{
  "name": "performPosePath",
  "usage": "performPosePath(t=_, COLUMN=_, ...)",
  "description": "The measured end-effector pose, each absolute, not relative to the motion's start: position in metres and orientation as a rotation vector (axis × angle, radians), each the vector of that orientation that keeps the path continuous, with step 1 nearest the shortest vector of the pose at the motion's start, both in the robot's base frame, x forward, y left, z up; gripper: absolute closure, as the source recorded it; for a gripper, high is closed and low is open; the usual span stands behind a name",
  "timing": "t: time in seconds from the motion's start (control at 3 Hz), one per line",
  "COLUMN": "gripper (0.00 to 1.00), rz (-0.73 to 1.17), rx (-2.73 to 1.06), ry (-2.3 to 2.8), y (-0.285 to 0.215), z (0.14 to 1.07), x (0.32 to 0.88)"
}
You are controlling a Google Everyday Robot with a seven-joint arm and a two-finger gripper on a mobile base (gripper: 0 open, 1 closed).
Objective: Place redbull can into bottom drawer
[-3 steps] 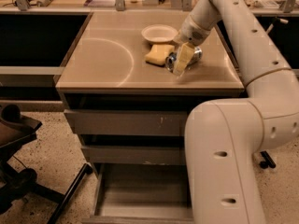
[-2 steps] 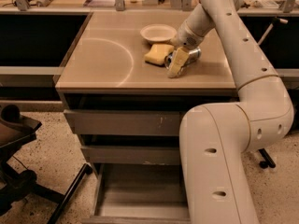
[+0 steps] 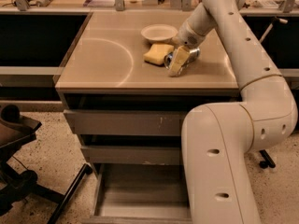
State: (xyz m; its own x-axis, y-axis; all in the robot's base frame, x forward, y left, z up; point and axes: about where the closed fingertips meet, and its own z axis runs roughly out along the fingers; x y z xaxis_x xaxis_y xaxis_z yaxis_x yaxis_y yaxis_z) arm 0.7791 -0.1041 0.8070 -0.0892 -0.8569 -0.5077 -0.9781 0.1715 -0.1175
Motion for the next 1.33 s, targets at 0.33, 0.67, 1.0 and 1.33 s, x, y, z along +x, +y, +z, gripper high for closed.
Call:
performPosePath(t=0.33, gripper=0.00, rz=0.260, rx=-1.630, ry=2.022, y=-0.139, z=0.836, x=0.773)
performPosePath(t=0.67, gripper=0.00, rz=0.288, rx=-1.631, ry=2.049, y=-0.134, z=0.818, x=0.776)
performPosePath(t=1.0, gripper=0.00, rz=0.291, rx=-1.632, ry=2.051, y=-0.134, z=0.816, x=0.777)
performPosePath(t=1.33, gripper=0.17, rz=0.291, rx=-1.632, ry=2.051, y=-0.134, z=0.816, x=0.777)
